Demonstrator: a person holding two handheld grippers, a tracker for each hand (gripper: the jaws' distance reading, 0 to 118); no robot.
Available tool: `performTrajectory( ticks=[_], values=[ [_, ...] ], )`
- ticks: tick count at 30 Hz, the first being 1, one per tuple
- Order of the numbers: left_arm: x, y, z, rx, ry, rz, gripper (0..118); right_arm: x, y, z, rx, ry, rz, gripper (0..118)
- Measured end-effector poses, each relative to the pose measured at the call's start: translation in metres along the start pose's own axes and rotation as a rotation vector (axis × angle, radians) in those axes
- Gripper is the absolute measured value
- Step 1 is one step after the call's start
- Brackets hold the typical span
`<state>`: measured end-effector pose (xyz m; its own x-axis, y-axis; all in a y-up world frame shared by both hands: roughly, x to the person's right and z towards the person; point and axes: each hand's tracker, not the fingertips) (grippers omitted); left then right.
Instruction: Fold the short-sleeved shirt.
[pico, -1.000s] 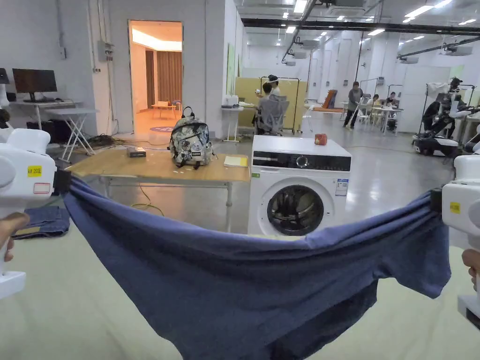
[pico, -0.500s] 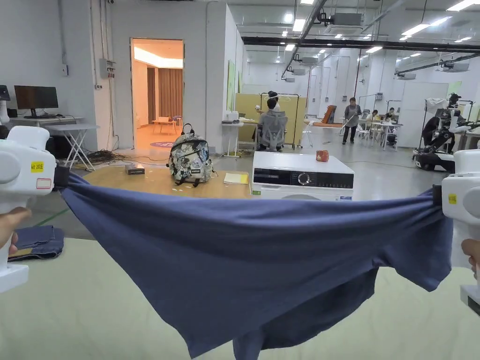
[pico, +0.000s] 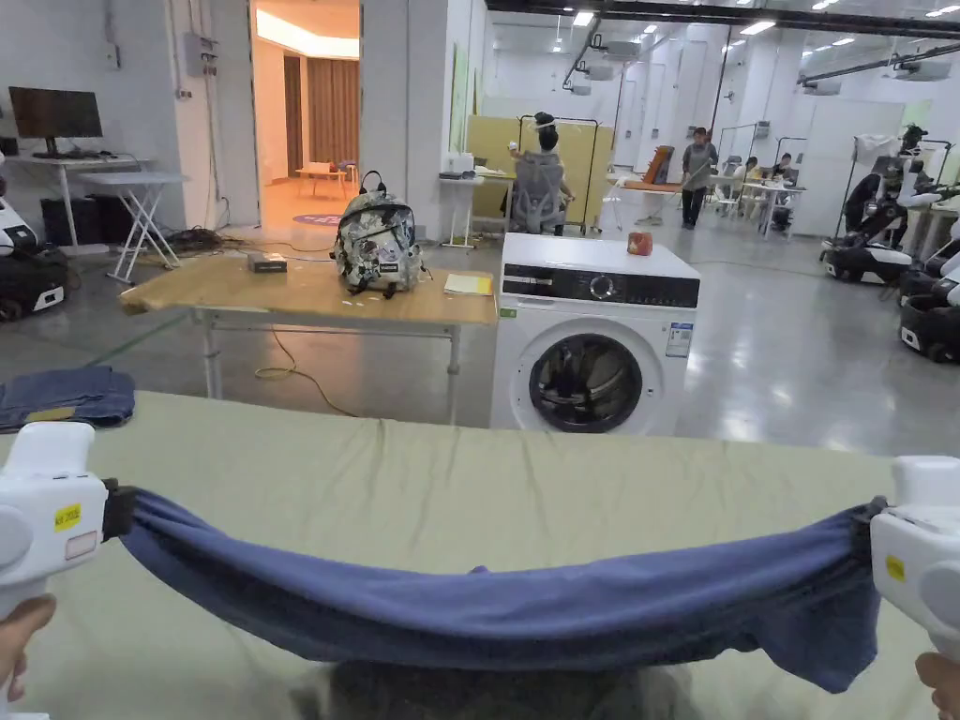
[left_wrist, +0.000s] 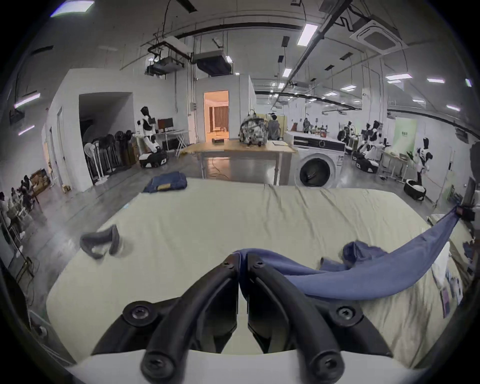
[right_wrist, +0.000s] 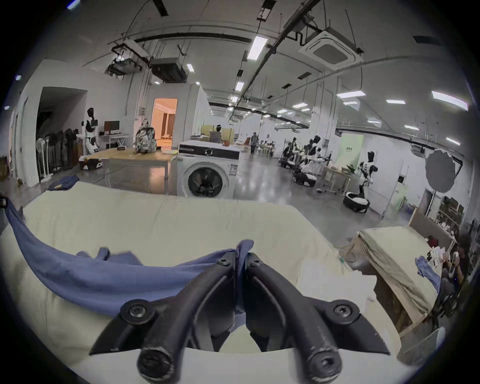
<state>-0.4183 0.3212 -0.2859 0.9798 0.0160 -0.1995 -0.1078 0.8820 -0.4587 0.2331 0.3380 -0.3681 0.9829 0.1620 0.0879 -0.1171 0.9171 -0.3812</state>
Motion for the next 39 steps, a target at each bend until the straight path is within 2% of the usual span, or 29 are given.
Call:
performTrajectory(
  ticks=[4,9,13,18,19,21,23,25,26,27,31,35,36,38,39],
  values=[
    [-0.009,-0.057,0.022,-0.041,-0.011,0.023,0,0.008,-0.062,0.028,-0.057,0.017,-0.019,4],
    [-0.019,-0.125,0.046,-0.098,-0.008,0.043,0,0.01,-0.134,0.052,-0.133,0.032,0.029,4],
    [-0.021,-0.164,0.054,-0.149,0.007,0.044,0,0.009,-0.171,0.064,-0.18,0.031,0.062,4],
    [-0.024,-0.194,0.052,-0.208,0.006,0.073,1,0.007,-0.198,0.071,-0.233,0.034,0.065,4],
    [-0.023,-0.197,0.051,-0.219,0.012,0.078,5,0.007,-0.203,0.073,-0.239,0.031,0.051,5],
    [-0.02,-0.202,0.052,-0.237,0.049,0.053,23,0.005,-0.207,0.074,-0.254,0.019,0.011,7],
    [-0.019,-0.201,0.057,-0.222,0.097,0.043,26,0.001,-0.209,0.078,-0.247,0.01,0.006,18],
    [-0.017,-0.196,0.069,-0.172,0.09,0.068,40,-0.006,-0.205,0.087,-0.201,-0.011,0.012,42],
    [-0.014,-0.193,0.073,-0.153,0.1,0.073,41,-0.01,-0.202,0.091,-0.174,-0.013,0.014,50],
    [-0.01,-0.189,0.078,-0.119,0.109,0.071,41,-0.014,-0.197,0.098,-0.141,-0.013,0.011,51],
    [0.014,-0.175,0.091,-0.053,0.091,0.049,41,-0.039,-0.176,0.115,-0.059,0.02,-0.006,51],
    [0.057,-0.163,0.102,0.025,-0.002,0.016,41,-0.074,-0.158,0.126,0.02,0.079,-0.06,51],
    [0.071,-0.16,0.102,0.039,-0.01,-0.015,34,-0.086,-0.154,0.127,0.029,0.091,-0.059,47],
    [0.092,-0.158,0.098,0.063,0.017,-0.071,12,-0.106,-0.147,0.129,0.056,0.111,-0.052,22],
    [0.105,-0.157,0.098,0.081,0.016,-0.084,7,-0.115,-0.146,0.13,0.058,0.11,-0.05,11]
  ],
)
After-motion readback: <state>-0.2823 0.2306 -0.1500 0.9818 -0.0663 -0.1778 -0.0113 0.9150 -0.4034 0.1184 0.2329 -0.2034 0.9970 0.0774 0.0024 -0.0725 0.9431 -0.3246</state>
